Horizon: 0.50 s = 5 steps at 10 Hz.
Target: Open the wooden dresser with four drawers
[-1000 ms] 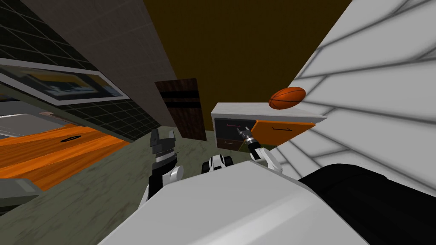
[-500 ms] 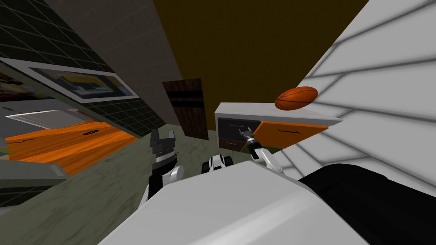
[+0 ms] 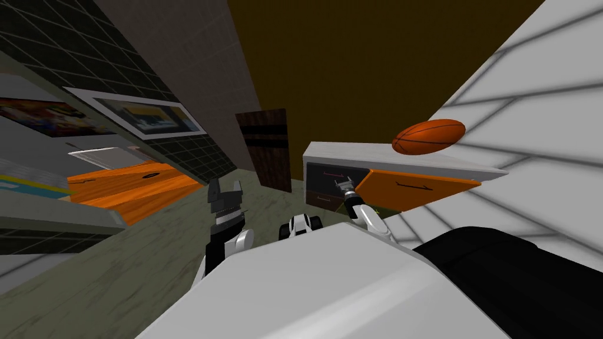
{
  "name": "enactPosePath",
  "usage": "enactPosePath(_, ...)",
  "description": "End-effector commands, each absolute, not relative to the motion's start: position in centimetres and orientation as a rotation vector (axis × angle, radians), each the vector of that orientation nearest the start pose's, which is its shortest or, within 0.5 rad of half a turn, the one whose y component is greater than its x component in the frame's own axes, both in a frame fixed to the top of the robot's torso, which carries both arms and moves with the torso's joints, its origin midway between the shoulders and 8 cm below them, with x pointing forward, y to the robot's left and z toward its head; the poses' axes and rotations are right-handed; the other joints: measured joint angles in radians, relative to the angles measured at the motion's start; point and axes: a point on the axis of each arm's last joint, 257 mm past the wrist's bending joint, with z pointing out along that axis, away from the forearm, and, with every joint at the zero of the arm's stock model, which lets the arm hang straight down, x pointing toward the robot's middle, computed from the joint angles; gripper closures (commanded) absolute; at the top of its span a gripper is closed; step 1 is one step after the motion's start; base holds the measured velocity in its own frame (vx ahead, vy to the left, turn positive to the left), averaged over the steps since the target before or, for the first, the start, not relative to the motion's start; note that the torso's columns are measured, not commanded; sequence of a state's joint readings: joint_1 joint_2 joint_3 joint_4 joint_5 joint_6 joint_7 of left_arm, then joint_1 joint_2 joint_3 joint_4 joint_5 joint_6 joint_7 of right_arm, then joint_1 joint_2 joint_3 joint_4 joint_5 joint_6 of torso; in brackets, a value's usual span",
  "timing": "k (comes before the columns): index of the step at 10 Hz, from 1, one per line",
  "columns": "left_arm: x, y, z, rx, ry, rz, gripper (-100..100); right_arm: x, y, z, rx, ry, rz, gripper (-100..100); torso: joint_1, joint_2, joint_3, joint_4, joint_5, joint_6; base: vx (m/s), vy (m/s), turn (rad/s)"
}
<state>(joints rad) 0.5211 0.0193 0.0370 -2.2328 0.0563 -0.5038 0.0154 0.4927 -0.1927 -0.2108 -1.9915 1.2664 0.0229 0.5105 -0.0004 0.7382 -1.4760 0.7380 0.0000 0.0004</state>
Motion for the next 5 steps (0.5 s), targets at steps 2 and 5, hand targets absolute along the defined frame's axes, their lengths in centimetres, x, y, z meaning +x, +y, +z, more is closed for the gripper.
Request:
enactPosePath(2, 34.7, 30.2, -0.2, -0.732, 0.626, -1.292, 0, 38.1, -44.4, -20.7, -0.216, 1.614, -0.773, -100, 0.000, 0.000, 0.000, 0.000, 0.000, -0.001, -0.004, 0.026, 0.149)
enactPosePath(5, 34.7, 30.2, -0.2, -0.732, 0.626, -1.291, 0, 37.7, -45.9, -21.0, -0.244, 1.626, -0.874, -100, 0.001, 0.000, 0.000, 0.000, 0.000, 0.000, -0.006, 0.031, 0.080)
